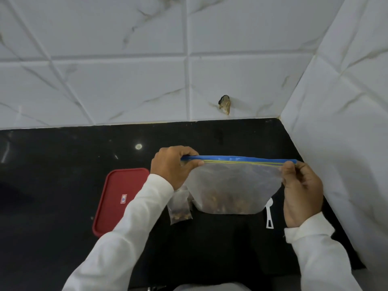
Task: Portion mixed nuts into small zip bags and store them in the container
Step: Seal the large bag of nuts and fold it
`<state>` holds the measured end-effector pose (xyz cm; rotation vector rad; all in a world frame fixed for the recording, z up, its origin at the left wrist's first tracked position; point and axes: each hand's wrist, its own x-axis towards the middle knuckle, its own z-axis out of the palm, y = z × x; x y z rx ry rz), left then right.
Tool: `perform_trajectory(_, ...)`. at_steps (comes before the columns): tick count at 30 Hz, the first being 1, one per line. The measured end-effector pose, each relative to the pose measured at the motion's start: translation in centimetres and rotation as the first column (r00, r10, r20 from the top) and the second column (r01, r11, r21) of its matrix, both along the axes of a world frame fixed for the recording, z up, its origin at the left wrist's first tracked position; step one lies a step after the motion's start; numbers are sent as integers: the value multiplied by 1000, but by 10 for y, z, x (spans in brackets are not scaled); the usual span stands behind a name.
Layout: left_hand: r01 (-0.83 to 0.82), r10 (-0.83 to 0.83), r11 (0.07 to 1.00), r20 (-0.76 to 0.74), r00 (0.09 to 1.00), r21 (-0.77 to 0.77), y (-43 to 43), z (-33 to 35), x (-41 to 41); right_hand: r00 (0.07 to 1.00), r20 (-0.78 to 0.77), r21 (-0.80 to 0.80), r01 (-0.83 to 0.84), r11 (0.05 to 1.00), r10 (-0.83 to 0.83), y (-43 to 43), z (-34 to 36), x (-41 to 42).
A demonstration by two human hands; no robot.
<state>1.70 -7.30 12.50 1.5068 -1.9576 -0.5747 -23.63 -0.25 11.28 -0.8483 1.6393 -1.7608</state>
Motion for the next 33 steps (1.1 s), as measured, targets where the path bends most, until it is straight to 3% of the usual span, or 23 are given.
perform_trajectory(4,-33,27,998,-101,994,-59,1,-6,-6,999,19,3,28,1000,-28,-3,1,1)
perform_trajectory(6,-26,27,1000,-237,971,6,0,-9,-4,999,34,10,31,999,-32,-2,3,-1)
perform_trajectory(12,37,98,981,-645,758,192,2,-22,3,998,60,67,21,998,-25,0,3,-3)
perform_trajectory(18,43,172,966,-761,626,254,4,-27,-1,997,59,63,50,997,-54,-1,5,-3)
perform_trajectory(23,55,324,922,-839,437,384,8,-36,-5,989,127,63,71,995,-79,-4,3,-2)
perform_trajectory(28,-56,321,940,-814,485,337,8,-39,-5,992,100,48,70,996,-75,-3,5,-2)
perform_trajectory(33,-178,331,941,-670,664,288,5,-36,-7,995,-54,4,82,997,-82,3,8,-8)
